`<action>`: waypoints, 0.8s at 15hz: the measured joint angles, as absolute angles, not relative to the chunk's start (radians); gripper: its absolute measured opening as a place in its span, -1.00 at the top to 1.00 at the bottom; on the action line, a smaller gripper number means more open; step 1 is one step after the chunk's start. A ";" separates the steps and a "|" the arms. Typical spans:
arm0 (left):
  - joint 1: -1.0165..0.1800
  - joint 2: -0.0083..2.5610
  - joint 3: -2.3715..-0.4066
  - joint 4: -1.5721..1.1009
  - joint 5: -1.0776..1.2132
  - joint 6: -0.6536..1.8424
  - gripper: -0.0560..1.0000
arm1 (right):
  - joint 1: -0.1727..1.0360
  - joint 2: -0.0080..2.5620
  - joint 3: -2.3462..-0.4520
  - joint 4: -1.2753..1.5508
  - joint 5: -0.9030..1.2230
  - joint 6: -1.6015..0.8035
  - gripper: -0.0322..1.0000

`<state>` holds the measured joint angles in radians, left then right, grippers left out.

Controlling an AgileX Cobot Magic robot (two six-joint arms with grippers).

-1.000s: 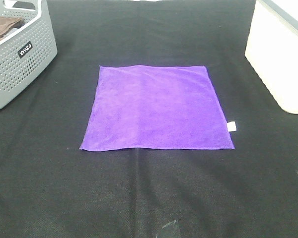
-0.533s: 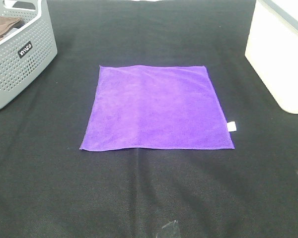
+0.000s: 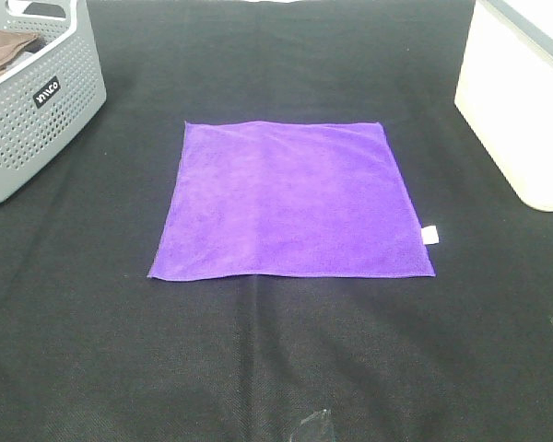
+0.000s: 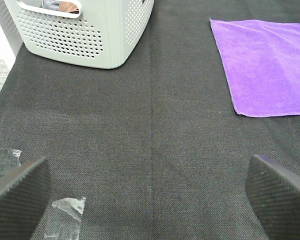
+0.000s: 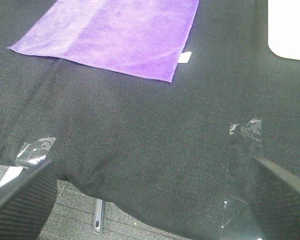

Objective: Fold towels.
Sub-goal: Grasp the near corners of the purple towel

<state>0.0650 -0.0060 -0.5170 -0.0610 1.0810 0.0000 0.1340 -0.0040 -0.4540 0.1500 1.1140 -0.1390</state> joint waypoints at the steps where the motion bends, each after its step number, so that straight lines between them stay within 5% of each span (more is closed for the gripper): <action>1: 0.065 -0.006 -0.517 -0.061 1.081 0.000 -0.98 | 0.134 -0.004 -0.454 0.150 1.114 -0.139 -0.93; 12: 0.065 -0.006 -0.517 -0.064 1.081 0.000 -0.98 | 0.134 -0.004 -0.454 0.151 1.114 -0.139 -0.93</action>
